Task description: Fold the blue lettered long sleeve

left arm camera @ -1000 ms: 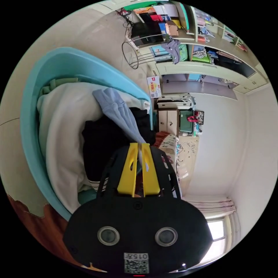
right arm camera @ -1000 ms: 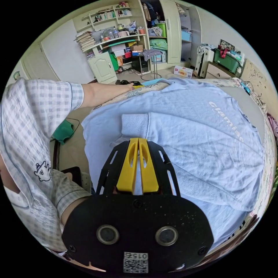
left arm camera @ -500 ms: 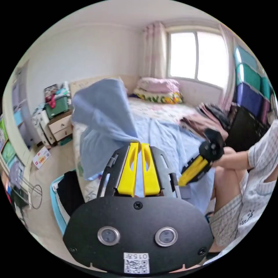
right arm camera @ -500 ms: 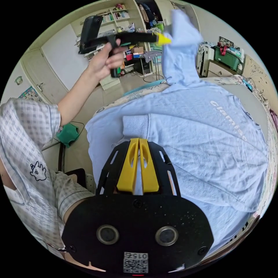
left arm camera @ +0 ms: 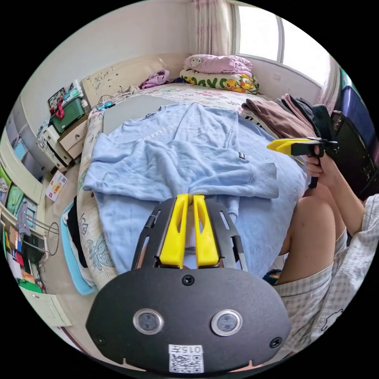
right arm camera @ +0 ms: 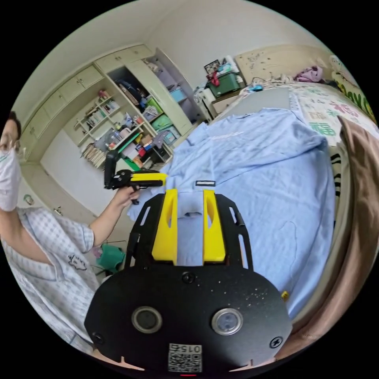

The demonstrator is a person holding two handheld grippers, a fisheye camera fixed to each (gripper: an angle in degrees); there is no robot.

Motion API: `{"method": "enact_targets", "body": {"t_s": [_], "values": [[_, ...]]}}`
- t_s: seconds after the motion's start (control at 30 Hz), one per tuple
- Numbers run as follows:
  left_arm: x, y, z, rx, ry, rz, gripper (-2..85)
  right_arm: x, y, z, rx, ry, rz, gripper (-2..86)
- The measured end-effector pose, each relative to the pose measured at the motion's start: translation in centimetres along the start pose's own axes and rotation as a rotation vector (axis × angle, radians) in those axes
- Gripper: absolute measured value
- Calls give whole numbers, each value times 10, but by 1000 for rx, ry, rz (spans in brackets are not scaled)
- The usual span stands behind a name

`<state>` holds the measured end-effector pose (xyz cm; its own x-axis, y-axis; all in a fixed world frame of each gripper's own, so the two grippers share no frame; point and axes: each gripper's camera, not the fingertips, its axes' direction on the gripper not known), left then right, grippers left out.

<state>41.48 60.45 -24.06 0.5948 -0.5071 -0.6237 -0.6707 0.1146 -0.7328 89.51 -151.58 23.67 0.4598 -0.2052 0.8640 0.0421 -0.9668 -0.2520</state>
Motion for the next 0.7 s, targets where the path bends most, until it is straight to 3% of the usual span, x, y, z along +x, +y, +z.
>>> {"method": "enact_targets", "body": {"t_s": [0.13, 0.33, 0.6, 0.7], "values": [[19, 5, -1, 12, 0, -74, 7, 18, -54, 50, -196, 25, 64, 124], [39, 20, 7, 1, -5, -106, 8, -10, -117, 70, -305, 38, -82, 33], [37, 17, 20, -15, 88, -143, 24, 21, -178, -51, -39, 60, 31, 8], [12, 19, 11, 66, 113, -214, 48, 33, -191, -91, 3, 100, 60, 6]]}}
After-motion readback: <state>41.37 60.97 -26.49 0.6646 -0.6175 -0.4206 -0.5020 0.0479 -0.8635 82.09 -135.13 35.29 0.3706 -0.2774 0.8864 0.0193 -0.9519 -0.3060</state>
